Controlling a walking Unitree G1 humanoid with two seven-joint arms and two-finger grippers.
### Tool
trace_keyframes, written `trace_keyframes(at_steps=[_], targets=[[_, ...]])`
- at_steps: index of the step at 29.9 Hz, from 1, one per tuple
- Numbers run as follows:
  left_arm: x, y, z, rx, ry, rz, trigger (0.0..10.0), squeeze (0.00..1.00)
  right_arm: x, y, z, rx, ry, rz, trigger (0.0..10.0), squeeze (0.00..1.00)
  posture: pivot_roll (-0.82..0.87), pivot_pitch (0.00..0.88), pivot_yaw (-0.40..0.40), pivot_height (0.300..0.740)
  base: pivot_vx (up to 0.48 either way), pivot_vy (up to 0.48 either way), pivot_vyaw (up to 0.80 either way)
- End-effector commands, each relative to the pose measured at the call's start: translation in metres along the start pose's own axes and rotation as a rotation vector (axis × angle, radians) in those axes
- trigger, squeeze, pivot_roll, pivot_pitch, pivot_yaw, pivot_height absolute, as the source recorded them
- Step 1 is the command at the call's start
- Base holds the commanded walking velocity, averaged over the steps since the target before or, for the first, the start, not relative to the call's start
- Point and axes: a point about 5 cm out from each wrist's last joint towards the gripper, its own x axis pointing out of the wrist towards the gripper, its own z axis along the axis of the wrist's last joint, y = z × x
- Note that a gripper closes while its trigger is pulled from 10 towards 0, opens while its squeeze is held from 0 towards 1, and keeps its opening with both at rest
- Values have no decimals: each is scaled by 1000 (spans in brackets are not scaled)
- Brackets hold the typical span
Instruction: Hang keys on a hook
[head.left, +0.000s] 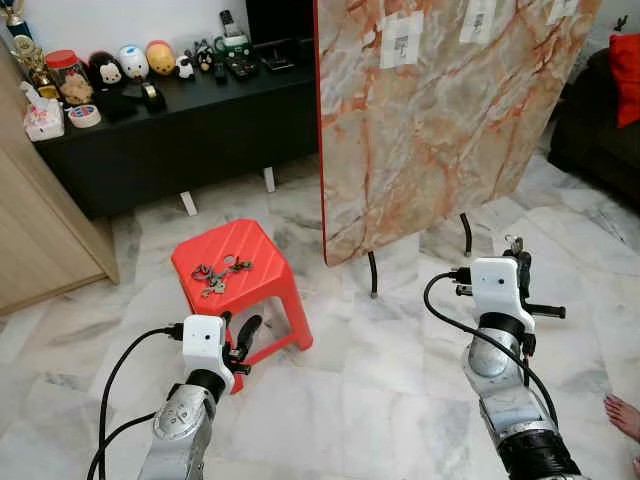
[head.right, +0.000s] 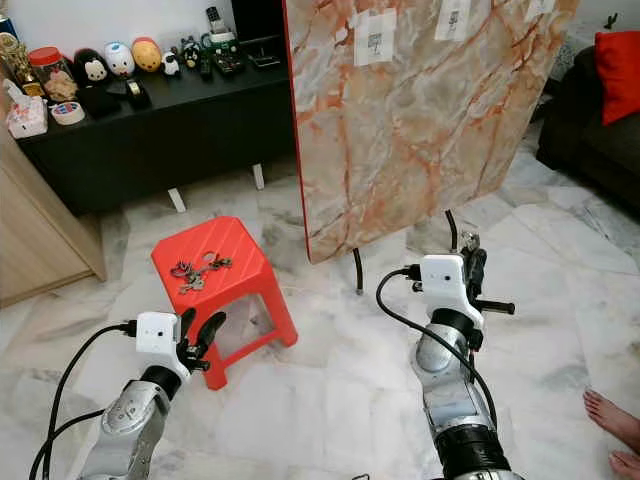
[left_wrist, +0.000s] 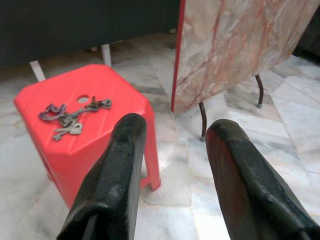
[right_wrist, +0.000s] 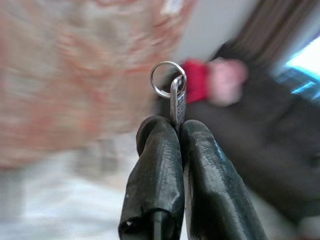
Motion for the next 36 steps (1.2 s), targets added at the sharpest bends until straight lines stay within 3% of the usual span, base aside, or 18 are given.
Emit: trace_keyframes(at_steps=[1, 3, 8, 12, 19, 36], targets=[[0, -2, 1, 4, -2, -9, 10000, 0, -4, 11, -6, 185, 91, 80, 10000, 0, 74, 84, -8, 740, 0, 0, 0], [0, -4, 1, 42, 1, -23, 10000, 0, -8, 16, -16, 355, 212, 86, 10000, 0, 74, 80, -9, 740, 0, 0, 0], [1, -3, 1, 46, -3, -14, 10000, 0, -13, 19, -23, 414, 262, 103, 10000, 0, 74, 77, -8, 740, 0, 0, 0], [1, -1, 2, 41, -14, 0, 10000, 0, -15, 22, -24, 541, 280, 126, 10000, 0, 72, 58, -5, 740, 0, 0, 0], [2, 0, 3, 56, -11, 11, 10000, 0, -14, 26, -21, 568, 251, 194, 10000, 0, 71, 47, -9, 740, 0, 0, 0], [2, -1, 1, 52, -10, 8, 10000, 0, -15, 31, -18, 524, 226, 239, 10000, 0, 71, 31, -17, 740, 0, 0, 0]])
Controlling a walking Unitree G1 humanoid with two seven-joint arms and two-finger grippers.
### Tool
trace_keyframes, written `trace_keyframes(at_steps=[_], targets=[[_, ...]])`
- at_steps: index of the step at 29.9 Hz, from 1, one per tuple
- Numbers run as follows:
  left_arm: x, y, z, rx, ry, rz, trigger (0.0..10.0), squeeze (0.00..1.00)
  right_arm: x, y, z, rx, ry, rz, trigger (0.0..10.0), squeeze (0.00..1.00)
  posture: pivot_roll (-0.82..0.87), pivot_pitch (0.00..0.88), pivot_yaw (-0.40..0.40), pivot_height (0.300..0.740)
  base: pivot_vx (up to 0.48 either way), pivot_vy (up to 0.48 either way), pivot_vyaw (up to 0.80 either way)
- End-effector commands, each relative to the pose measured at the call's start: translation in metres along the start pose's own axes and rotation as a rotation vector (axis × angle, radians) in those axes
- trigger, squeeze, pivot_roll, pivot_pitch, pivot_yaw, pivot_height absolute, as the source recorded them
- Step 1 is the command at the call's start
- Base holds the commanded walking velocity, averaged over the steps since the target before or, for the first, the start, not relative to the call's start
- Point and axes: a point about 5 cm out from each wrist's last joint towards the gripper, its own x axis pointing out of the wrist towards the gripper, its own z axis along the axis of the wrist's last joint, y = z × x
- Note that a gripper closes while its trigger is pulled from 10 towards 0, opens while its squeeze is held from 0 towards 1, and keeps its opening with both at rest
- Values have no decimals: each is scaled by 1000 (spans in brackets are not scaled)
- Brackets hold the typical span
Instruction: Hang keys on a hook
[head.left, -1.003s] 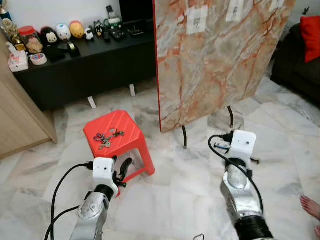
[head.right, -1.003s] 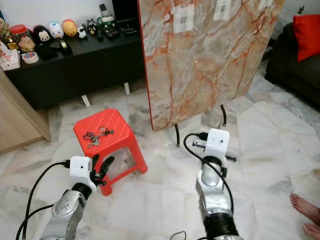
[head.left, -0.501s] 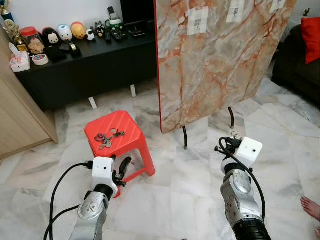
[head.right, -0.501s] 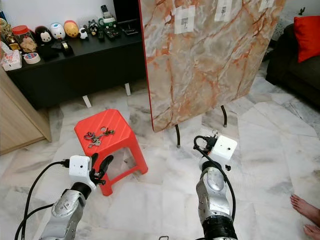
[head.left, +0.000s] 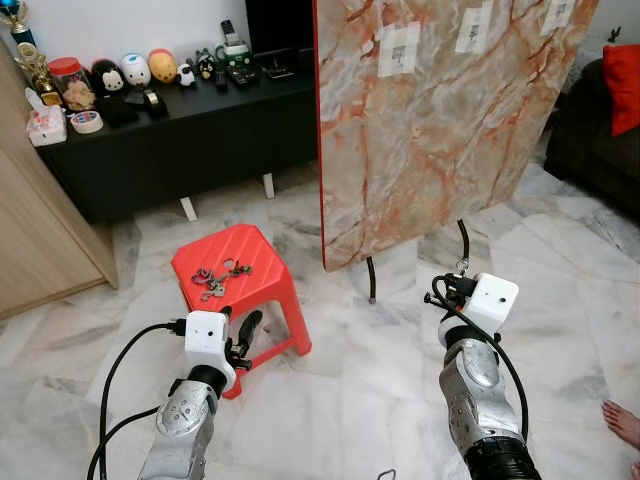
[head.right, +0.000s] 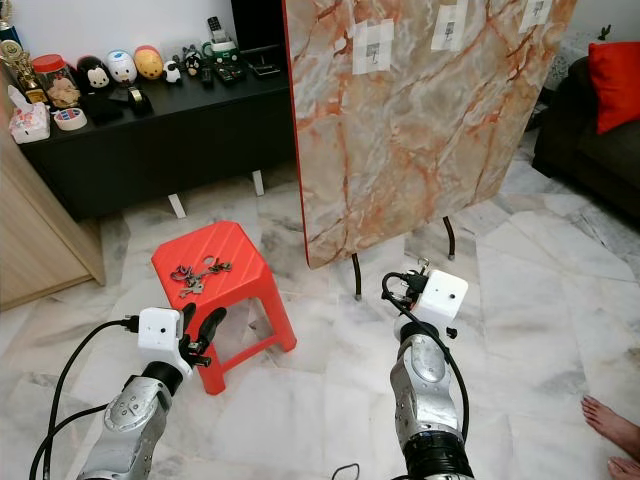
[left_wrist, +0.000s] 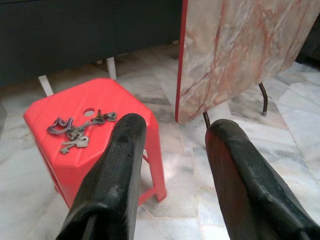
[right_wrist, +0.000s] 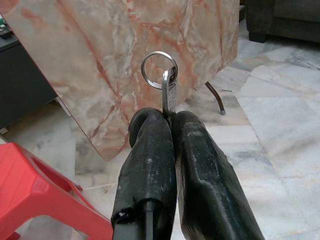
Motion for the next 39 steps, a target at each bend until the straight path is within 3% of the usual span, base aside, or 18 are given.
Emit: trace_keyframes(at_steps=[1, 12, 17, 22, 24, 25, 26, 27, 28, 29, 31, 32, 33, 34, 35, 37, 38, 39], targets=[[-1, 1, -3, 19, 12, 0, 10000, 0, 1, 3, 0, -13, 1, 12, 10000, 0, 71, 31, -17, 740, 0, 0, 0], [-4, 4, -10, 0, 38, 16, 10000, 0, -2, 5, -8, -60, 21, 39, 10000, 0, 65, 0, -15, 740, 0, 0, 0], [-19, 23, -36, 2, 152, 84, 10000, 0, -6, 2, -20, -61, 58, 29, 10000, 0, 62, 0, -4, 740, 0, 0, 0], [-27, 29, -46, -49, 188, 118, 10000, 0, -7, 0, -19, -76, 52, 25, 10000, 0, 52, 0, -7, 740, 0, 0, 0], [-24, 30, -47, -22, 204, 112, 10000, 0, -7, -2, -11, -116, 12, 38, 10000, 0, 86, 0, -31, 740, 0, 0, 0], [-23, 30, -44, -19, 191, 118, 10000, 0, -8, -6, -9, -120, 5, 28, 10000, 0, 71, 6, 4, 740, 0, 0, 0], [-24, 35, -43, -80, 175, 159, 10000, 0, -9, -11, -6, -73, -6, -2, 10000, 0, -13, 13, -1, 740, 0, 0, 0], [-24, 35, -43, -80, 175, 159, 10000, 0, -9, -11, -6, -73, -6, -2, 10000, 0, -13, 13, -1, 740, 0, 0, 0], [-32, 43, -55, -84, 248, 202, 10000, 0, -8, -10, -3, -63, -15, 4, 10000, 0, 1, 23, 18, 740, 0, 0, 0], [-40, 45, -65, -8, 304, 198, 10000, 0, -8, -14, -7, -103, 12, -32, 10000, 0, 33, 30, 33, 740, 0, 0, 0], [-45, 49, -66, -26, 302, 204, 10000, 0, -5, -9, 7, 27, -59, 23, 10000, 0, 78, 24, 62, 740, 0, 0, 0], [-54, 61, -73, -50, 352, 251, 10000, 0, -4, -16, 3, 162, -17, -80, 10000, 0, 68, 96, 37, 740, 0, 0, 0], [-58, 67, -77, -60, 385, 278, 10000, 0, -4, -25, -5, 211, 61, -200, 10000, 0, 68, 96, 37, 740, 0, 0, 0], [-58, 67, -77, -60, 385, 278, 10000, 0, -4, -25, -5, 211, 61, -200, 10000, 0, 68, 96, 37, 740, 0, 0, 0], [-74, 89, -83, -156, 407, 433, 10000, 0, -4, -16, 0, 248, 46, -178, 10000, 0, 71, 92, 54, 740, 0, 0, 0], [-86, 98, -89, -170, 440, 475, 10000, 0, -7, 0, 7, 73, -36, -34, 10000, 0, 97, 122, 67, 740, 0, 0, 0], [-93, 93, -100, -116, 547, 393, 10000, 0, -8, 6, 2, -16, -39, 26, 10000, 0, 78, 108, 51, 740, 0, 0, 0], [-93, 93, -100, -116, 547, 393, 10000, 0, -8, 6, 2, -16, -39, 26, 10000, 0, 78, 108, 51, 740, 0, 0, 0]])
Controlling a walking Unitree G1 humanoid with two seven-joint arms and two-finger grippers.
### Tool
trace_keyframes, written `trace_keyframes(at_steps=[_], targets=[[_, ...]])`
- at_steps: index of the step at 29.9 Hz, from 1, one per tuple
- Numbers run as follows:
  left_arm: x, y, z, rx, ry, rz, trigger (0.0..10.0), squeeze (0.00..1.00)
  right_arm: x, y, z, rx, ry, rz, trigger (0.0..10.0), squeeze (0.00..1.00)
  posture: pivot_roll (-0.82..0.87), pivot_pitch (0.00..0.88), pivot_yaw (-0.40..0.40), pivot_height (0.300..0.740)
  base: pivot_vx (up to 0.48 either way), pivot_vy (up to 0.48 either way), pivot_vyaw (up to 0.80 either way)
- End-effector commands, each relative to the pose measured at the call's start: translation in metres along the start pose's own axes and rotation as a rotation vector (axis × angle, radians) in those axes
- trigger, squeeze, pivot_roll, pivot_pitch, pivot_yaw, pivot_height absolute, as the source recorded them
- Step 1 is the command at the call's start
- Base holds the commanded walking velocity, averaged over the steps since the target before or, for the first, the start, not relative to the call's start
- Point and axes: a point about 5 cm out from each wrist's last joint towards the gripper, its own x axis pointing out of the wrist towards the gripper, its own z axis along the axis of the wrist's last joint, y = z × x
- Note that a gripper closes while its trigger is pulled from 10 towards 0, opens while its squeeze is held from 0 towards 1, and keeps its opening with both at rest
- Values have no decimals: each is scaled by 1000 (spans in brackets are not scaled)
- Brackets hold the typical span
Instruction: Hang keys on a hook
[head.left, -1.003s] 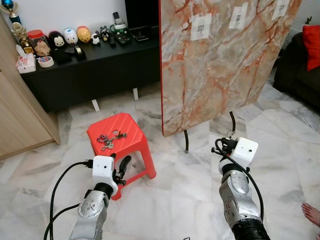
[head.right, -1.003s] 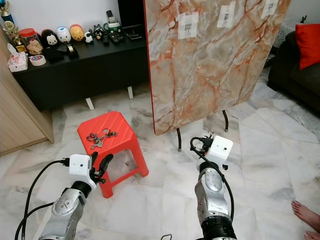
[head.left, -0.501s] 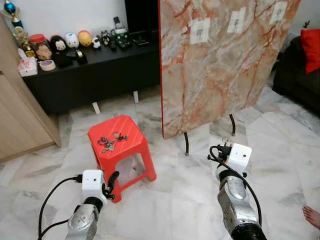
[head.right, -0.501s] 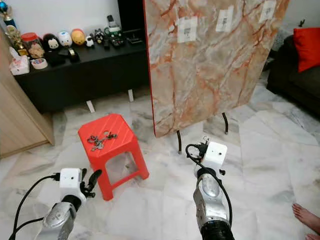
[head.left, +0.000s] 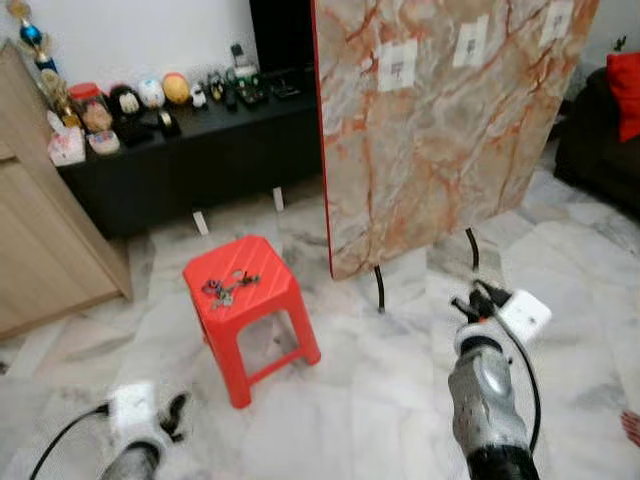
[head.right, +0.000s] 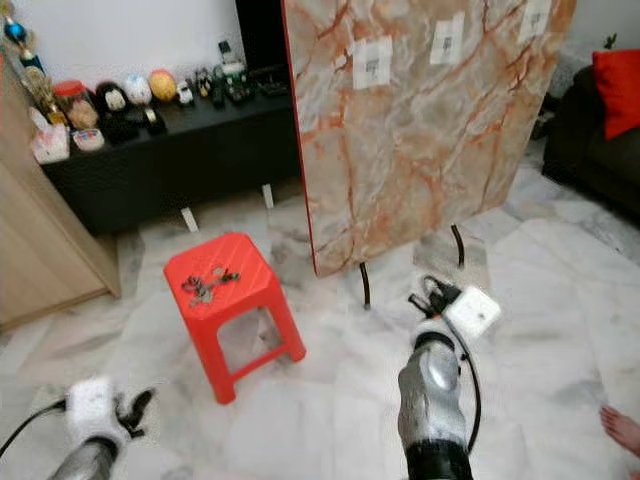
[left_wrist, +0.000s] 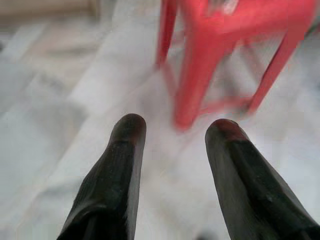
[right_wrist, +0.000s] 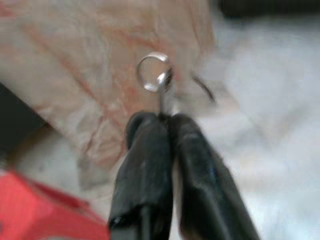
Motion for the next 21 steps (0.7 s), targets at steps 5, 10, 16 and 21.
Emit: trace_keyframes(at_steps=[5, 10, 16, 21], targets=[[-9, -12, -40, 243, 227, -120, 10000, 0, 6, 13, 5, -38, -26, 52, 10000, 0, 72, 112, 62, 740, 0, 0, 0], [-10, -13, -44, 225, 242, -97, 10000, 0, 8, 11, 4, -35, -21, 33, 10000, 0, 91, 107, 47, 740, 0, 0, 0], [-12, -14, -51, 228, 280, -98, 10000, 0, 3, 11, -1, -87, -24, 78, 10000, 0, 82, 56, 26, 740, 0, 0, 0], [-8, -17, -44, 231, 272, -94, 10000, 0, 6, 5, 3, -82, -37, 51, 10000, 0, 66, 53, 28, 740, 0, 0, 0]])
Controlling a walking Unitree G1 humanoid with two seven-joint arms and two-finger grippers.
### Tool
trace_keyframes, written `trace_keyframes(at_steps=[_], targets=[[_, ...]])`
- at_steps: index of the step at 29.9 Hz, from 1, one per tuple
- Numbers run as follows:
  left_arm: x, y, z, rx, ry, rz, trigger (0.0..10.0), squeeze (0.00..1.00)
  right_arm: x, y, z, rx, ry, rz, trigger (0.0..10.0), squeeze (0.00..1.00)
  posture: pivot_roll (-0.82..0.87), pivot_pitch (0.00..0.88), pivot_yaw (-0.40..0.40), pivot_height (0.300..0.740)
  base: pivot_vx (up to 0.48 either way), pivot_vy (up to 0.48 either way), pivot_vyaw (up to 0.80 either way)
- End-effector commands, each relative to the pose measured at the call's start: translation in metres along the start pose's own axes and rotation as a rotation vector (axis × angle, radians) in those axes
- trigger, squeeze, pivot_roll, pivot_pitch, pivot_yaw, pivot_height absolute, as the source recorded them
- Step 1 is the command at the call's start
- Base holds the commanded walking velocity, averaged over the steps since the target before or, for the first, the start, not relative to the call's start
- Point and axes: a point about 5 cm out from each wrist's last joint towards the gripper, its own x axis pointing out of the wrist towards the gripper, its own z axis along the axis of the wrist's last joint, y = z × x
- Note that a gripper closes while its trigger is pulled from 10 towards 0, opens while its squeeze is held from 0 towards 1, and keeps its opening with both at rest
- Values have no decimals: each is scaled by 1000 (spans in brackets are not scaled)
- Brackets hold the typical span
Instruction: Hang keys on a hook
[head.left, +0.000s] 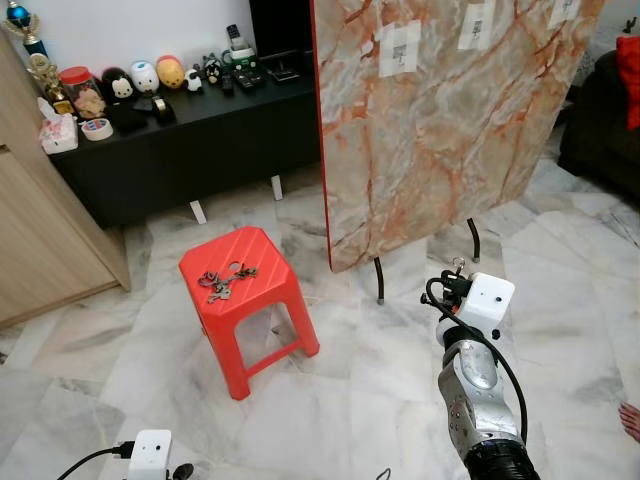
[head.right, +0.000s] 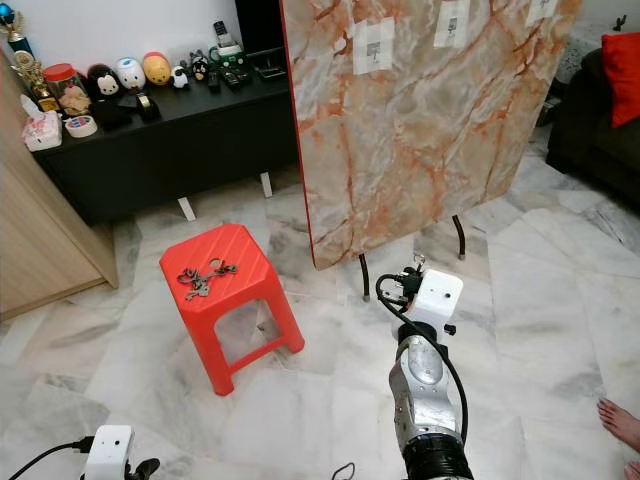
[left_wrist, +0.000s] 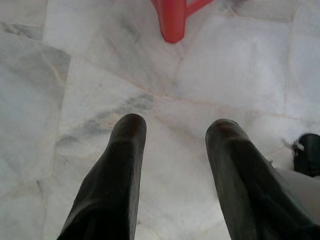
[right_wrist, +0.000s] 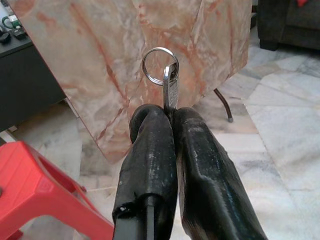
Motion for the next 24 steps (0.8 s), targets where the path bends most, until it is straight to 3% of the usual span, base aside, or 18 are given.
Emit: trace_keyframes(at_steps=[1, 10, 24], targets=[[0, 3, -2, -5, 23, 12, 10000, 0, 1, -1, 0, 3, -2, -5, 10000, 0, 64, 55, 28, 740, 0, 0, 0], [4, 0, 10, -49, -5, 15, 10000, 0, 4, -2, 4, -10, -11, 1, 10000, 0, 59, 67, 19, 740, 0, 0, 0], [4, 2, 8, -48, 10, 23, 10000, 0, 1, 8, -4, -16, 17, 33, 10000, 0, 65, 18, 19, 740, 268, 0, 0]])
